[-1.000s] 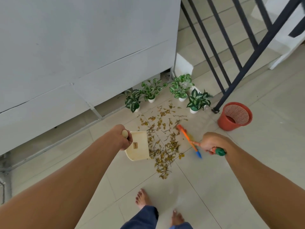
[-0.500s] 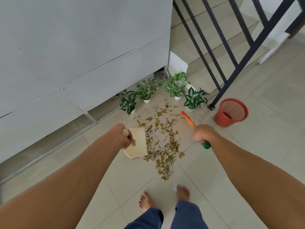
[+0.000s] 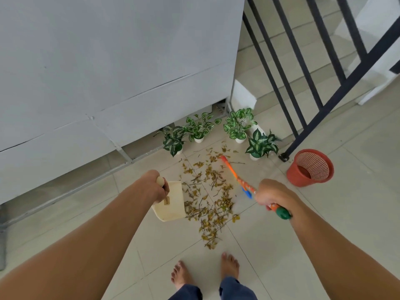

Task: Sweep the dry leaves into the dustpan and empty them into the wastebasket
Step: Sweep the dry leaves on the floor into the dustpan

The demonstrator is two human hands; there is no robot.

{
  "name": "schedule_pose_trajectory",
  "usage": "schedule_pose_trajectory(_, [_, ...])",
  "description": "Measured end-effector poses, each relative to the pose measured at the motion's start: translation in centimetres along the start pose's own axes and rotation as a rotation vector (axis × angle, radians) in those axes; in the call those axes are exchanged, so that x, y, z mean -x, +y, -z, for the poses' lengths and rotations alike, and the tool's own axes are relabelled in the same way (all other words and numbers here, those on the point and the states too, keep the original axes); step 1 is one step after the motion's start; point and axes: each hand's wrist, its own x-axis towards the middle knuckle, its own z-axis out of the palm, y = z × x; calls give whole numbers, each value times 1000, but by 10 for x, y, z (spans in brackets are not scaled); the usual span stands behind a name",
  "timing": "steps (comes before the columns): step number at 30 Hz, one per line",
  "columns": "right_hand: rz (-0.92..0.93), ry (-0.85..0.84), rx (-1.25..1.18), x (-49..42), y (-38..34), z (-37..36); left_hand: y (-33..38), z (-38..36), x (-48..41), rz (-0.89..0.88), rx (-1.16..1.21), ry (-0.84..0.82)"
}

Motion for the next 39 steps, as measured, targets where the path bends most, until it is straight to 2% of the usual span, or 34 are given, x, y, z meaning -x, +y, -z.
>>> schedule_pose_trajectory(4, [81, 92, 31, -21, -3, 8, -10, -7, 8, -7, 27, 32])
schedule_pose_trajectory(8, [148, 33, 209, -43, -3, 12, -22, -8, 16, 5, 43, 19])
schedule_pose_trajectory(11, [184, -27, 244, -47, 2, 13, -26, -10, 17, 17, 63, 13])
schedule_pose_trajectory(17, [117, -54, 74, -34, 19, 17, -27, -21, 21, 10, 75, 9])
schedule_pose_trajectory(21, [158, 43, 33, -35, 21, 25, -27, -26, 22, 9, 93, 3])
schedule_pose_trajectory(25, [179, 127, 128, -43, 3, 29, -27, -25, 24, 10, 82, 3])
schedule_pose_trajectory(31, [233, 87, 335, -54, -25, 48, -25, -21, 26, 14, 87, -1])
schedule_pose_trajectory(39, [193, 41, 311, -71, -43, 59, -25, -21, 20, 16, 56, 10])
